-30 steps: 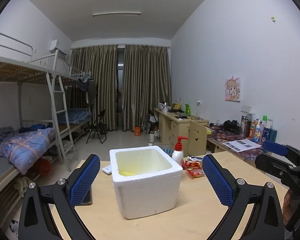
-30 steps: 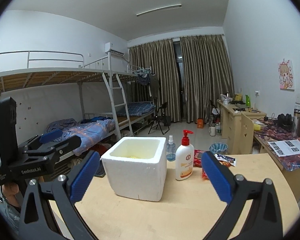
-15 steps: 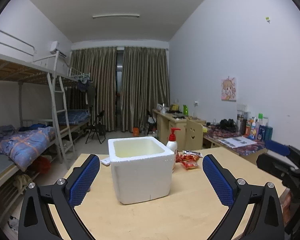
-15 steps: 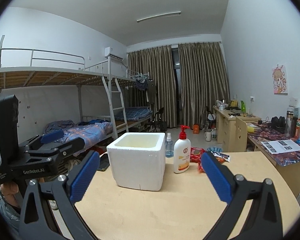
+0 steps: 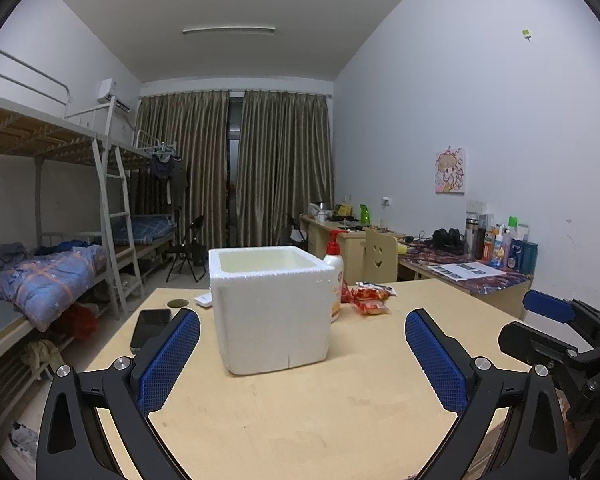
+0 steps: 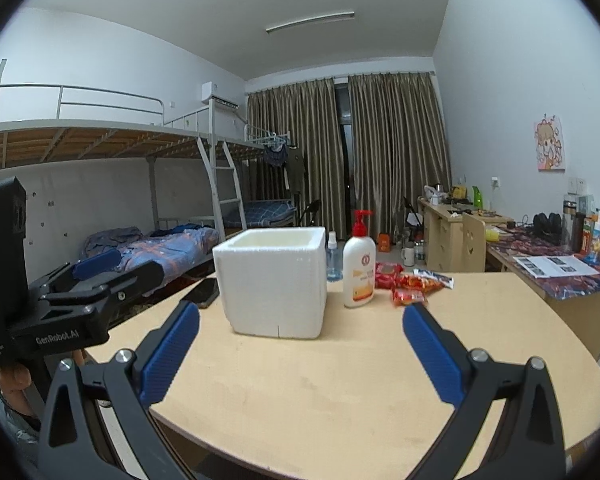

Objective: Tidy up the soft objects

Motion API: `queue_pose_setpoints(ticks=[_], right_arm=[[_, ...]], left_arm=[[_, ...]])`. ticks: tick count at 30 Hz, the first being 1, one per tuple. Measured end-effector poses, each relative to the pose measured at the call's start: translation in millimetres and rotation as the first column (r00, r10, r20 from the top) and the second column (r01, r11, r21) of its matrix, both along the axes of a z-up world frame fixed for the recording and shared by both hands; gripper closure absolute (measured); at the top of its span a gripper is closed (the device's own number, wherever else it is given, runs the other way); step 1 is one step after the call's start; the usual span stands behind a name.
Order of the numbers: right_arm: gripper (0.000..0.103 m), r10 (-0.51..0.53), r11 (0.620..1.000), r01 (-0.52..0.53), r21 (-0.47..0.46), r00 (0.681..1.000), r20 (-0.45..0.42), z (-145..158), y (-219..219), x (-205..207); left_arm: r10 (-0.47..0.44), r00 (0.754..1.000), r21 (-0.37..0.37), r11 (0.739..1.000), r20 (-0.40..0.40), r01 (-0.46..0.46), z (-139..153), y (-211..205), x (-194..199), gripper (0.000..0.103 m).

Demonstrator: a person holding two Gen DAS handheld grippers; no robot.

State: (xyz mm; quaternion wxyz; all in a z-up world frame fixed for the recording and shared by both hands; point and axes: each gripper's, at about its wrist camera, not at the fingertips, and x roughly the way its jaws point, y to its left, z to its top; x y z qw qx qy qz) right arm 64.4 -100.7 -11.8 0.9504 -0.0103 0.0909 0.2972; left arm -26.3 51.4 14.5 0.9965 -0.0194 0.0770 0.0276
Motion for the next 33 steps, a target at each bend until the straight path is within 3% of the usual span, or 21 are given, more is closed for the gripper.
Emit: queue_pose_setpoints(ticks=[14,33], right_arm=[[0.000,-0.002,1.000,0.002,0.000,1.000,-0.021,-18.8,-2.4,-7.7],[0.000,0.004,1.000,-0.005,-0.015,1.000,-0.023,-19.0,-1.3,-12.5]], left_arm=[[-0.008,0.999,-0.018,1.000,-0.040,0.007,-19.8,-1.1,-6.7,0.000],[-0.014,0.999,-0.016,1.000,-0.036,0.014,-20.1,-0.2,-15.6,0.000]])
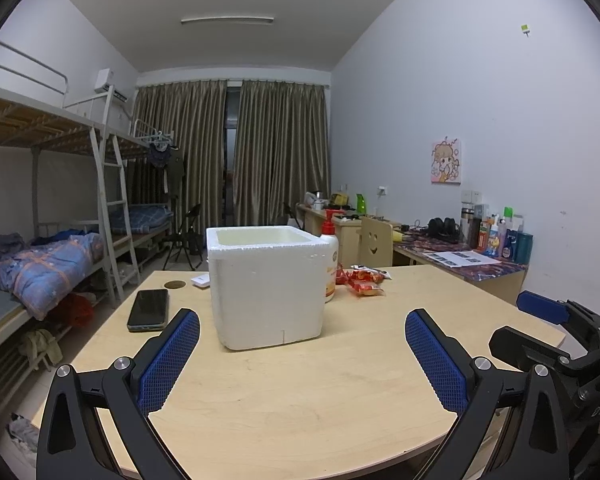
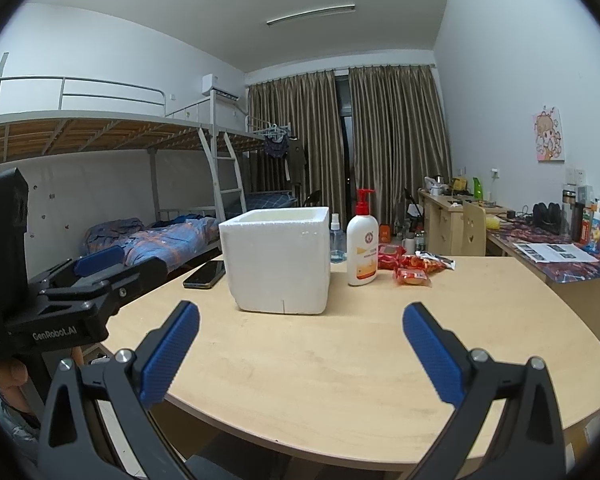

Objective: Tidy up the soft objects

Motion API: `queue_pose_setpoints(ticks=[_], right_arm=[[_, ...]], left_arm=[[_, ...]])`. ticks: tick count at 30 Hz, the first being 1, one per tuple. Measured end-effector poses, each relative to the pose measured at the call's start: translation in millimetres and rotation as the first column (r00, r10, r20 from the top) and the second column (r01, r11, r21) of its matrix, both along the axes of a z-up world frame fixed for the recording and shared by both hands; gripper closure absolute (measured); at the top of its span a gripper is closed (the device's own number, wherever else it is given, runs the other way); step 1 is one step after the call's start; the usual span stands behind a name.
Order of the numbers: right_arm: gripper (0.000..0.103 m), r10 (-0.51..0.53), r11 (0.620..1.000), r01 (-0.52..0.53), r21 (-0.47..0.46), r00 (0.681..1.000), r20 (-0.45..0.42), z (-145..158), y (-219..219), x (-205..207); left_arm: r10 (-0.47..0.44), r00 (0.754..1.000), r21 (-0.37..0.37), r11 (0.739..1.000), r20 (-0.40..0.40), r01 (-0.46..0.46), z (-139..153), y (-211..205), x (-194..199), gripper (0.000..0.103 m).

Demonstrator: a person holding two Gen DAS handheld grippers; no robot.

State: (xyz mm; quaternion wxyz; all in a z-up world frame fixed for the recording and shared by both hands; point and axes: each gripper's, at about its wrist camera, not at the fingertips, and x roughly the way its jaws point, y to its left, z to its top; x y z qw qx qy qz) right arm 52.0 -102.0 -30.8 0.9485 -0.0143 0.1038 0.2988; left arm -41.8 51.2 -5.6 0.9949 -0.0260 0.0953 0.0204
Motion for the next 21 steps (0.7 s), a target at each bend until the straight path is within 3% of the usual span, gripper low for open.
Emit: queue_pose_setpoints(ticks=[21], right_arm=[[0.000,-0.011,1.000,0.011,0.007,1.000,-0.011,-2.6,-5.5,-0.8]], left_arm=[[-0.007,1.000,0.009,1.000,-0.005,0.007,2.4,-0.3,-1.3,0.000]])
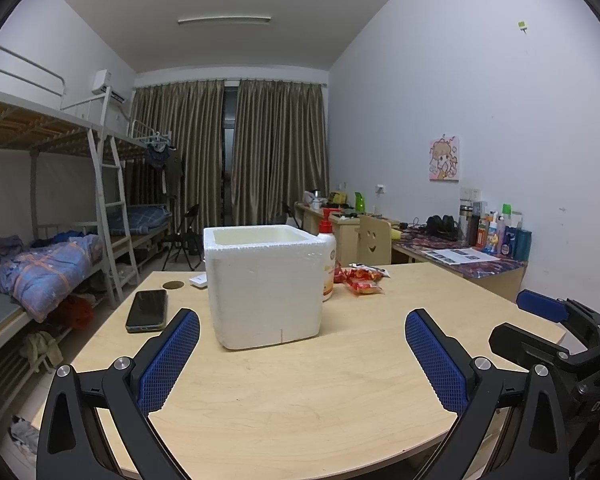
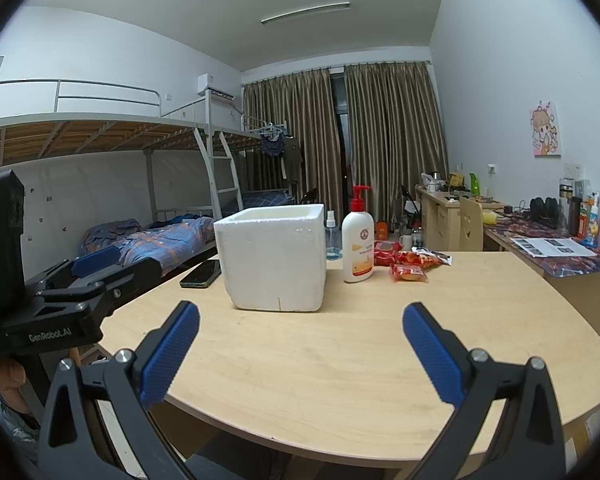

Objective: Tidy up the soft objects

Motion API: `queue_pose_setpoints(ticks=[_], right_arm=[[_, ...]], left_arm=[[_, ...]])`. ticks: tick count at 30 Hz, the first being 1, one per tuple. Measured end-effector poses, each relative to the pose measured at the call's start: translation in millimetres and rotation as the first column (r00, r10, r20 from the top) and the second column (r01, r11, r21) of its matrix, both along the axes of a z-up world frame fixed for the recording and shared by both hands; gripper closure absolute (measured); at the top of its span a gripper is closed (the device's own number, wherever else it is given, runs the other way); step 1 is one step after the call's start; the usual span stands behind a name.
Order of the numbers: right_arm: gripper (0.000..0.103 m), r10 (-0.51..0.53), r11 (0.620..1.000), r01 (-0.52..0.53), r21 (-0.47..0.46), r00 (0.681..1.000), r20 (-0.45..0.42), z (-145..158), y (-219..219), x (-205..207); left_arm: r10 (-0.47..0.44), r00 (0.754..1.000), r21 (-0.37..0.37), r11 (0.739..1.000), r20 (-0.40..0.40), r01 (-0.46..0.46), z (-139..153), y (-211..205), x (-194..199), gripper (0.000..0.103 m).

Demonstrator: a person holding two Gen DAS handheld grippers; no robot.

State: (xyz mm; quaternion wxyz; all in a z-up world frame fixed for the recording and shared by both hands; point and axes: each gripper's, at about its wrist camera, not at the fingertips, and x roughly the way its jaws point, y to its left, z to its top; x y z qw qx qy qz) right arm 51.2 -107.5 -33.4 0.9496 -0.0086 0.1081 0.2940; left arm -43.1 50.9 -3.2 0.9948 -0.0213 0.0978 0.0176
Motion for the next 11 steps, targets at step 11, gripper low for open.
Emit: queue_pose_setpoints(ticks=[11], right_arm=[[0.000,0.007,1.000,-0.007,-0.008,1.000,-0.003,0.3,1.9,0.2]], left_arm=[[-0.005,1.000,0.003,1.000,-0.002,0.005,0.1,-1.5,1.3,0.000]])
